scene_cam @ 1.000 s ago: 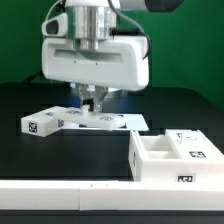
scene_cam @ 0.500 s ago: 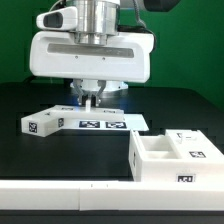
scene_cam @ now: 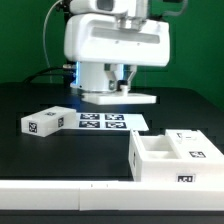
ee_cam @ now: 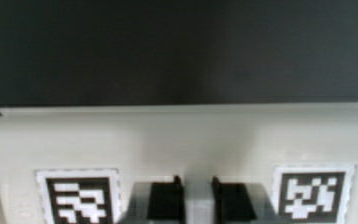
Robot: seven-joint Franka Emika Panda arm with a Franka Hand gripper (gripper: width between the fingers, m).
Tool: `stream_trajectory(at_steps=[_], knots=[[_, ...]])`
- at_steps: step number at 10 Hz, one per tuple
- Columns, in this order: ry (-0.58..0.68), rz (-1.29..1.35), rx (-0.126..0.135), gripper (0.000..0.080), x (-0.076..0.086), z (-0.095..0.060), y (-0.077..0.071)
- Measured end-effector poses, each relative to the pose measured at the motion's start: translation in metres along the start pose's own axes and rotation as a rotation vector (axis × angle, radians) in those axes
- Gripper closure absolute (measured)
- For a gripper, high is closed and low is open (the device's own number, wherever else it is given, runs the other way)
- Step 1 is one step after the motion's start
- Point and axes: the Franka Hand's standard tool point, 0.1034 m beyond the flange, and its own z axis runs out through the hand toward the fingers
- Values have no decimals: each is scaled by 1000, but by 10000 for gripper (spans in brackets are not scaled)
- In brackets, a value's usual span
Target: Assemble cabinet
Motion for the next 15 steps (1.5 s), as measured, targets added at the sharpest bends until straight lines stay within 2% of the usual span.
stream_trajectory(at_steps=[2,3,5,6,7,8,9,11,13,14,15], knots=[[-13,-104,-1,735,-4,2,2],[-25,-138,8,735,-6,4,-1],[-89,-213,77,735,-17,16,-18],[-106,-254,91,735,-19,22,-25],[-103,-303,85,735,-18,28,-35],[-71,-334,51,735,-14,29,-42],[-80,-413,58,735,-18,30,-40],[-91,-527,54,735,-19,31,-38],[-116,-731,56,735,-14,37,-57],[-111,-808,53,735,-10,35,-64],[-92,-851,40,735,-10,30,-62]])
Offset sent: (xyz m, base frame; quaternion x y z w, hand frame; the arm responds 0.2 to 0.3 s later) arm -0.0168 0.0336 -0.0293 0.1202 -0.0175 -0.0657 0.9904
